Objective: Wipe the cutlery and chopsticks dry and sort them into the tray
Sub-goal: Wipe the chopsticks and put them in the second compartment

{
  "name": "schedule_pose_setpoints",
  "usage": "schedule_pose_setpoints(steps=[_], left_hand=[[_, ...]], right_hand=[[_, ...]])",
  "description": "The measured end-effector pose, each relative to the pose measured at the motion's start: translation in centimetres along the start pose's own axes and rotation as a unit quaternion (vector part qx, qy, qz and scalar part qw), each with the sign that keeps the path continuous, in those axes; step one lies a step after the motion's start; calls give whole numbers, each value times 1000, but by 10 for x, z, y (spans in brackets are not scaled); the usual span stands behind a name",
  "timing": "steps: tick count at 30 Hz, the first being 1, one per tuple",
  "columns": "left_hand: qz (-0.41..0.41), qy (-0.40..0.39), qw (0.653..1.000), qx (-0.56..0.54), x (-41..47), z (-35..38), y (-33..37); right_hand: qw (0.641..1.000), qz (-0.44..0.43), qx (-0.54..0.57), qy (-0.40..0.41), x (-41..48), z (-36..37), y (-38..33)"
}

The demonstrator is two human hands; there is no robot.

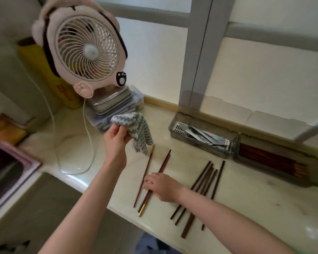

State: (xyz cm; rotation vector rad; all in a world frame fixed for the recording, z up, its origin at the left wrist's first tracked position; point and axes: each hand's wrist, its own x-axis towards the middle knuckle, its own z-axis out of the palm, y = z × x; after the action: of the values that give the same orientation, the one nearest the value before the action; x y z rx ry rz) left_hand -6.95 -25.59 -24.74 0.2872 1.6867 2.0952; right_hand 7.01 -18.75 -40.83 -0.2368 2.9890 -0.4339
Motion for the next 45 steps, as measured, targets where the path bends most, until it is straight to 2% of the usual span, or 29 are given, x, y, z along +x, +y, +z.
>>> schedule_pose_setpoints(steps=[10, 16, 22, 24, 28, 30, 32, 34, 36, 39, 41, 45], left_hand=[[-18, 12, 1000, 4, 10, -41, 1], [-19, 13, 1000, -13, 21, -50, -2], [-6, 99, 995, -33, 27, -56, -1], [-7, 119, 992, -38, 30, -63, 0], [-21, 110, 993, -25, 28, -69, -2], [-24, 114, 993, -26, 26, -71, -1], [-19, 122, 992, -28, 27, -74, -1], [-17, 129, 991, -29, 28, -78, -1], [-22, 132, 991, -31, 29, -79, -2], [-30, 121, 992, -26, 27, -73, -3], [-34, 109, 993, -16, 24, -69, -5], [-50, 91, 995, 4, 16, -70, -10]], right_hand=[[982, -113, -148, 8, 12, 5, -1], [983, -125, -118, 64, 17, 1, 5], [992, -1, -34, 124, 44, -22, -6], [996, 14, -56, 70, 49, -24, 0], [993, 57, -87, -56, 59, -31, 4], [990, 96, -85, -64, 66, -39, 0], [982, 170, -78, -28, 73, -51, 1], [959, 275, -65, -8, 78, -60, 7], [918, 396, 21, -5, 81, -59, 14], [814, 533, 229, 32, 85, -43, 21], [774, 564, 281, 64, 88, -31, 19], [763, 574, 284, 88, 93, -16, 7]])
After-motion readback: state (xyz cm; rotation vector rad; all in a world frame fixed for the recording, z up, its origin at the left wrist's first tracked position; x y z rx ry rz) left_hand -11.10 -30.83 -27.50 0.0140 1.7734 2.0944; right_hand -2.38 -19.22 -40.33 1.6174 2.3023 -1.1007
